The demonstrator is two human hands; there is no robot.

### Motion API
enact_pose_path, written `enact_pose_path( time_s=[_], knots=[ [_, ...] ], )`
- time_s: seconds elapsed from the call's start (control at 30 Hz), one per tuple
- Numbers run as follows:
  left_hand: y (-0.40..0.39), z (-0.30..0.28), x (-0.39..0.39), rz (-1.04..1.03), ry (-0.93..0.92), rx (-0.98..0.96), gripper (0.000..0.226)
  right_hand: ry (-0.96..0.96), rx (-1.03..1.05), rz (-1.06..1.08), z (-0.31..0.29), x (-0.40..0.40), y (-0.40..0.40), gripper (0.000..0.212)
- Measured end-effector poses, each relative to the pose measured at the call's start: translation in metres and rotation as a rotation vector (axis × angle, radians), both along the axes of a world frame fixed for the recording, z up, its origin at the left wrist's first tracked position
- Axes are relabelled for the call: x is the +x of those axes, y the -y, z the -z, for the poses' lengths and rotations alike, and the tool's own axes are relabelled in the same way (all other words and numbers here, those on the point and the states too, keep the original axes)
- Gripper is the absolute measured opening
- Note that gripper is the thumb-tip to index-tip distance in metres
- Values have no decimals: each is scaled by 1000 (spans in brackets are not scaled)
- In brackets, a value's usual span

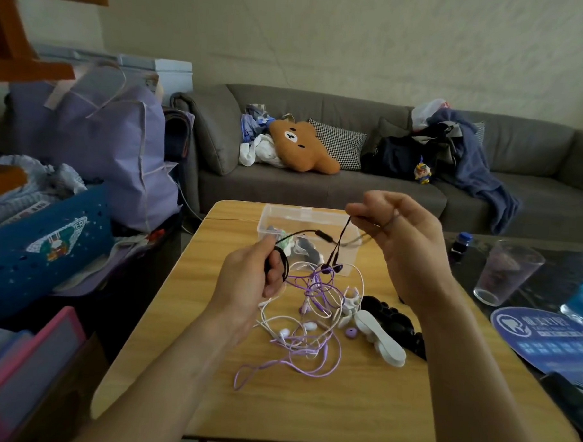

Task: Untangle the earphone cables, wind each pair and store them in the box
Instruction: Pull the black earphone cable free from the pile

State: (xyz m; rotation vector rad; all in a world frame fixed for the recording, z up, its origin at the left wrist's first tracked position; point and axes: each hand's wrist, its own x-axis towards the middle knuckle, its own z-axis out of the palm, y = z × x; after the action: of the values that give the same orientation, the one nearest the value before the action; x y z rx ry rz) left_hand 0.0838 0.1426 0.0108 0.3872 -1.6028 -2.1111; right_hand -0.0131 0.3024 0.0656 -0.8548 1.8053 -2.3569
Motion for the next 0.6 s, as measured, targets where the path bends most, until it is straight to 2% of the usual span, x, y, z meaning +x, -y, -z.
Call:
enact_pose_path(
  time_s=[0.07,0.13,0.23,0.33,0.4,0.47,0.53,0.6],
  knots=[
    [-3,0,0,-19,24,-92,44,-78,169,56,1,1,0,16],
    [-7,-3,1,12,38,-41,46,-106,380,128,1,2,0,14],
    [-8,-8,3,95,27,257,48,-13,552,239,2,0,-4,34],
    [5,-11,5,118,-107,624,45,65,658,289,2,-5,-14,36],
    [19,-15,6,94,-264,790,40,48,778,205,1,-8,-23,34],
    [28,-19,7,52,-373,867,35,-3,951,6,1,-8,-32,35],
    [31,-20,9,-57,-367,822,33,-43,1017,-206,1,-4,-35,40],
    [30,-18,9,-185,-291,661,35,-49,931,-382,0,-1,-33,46]
  ],
)
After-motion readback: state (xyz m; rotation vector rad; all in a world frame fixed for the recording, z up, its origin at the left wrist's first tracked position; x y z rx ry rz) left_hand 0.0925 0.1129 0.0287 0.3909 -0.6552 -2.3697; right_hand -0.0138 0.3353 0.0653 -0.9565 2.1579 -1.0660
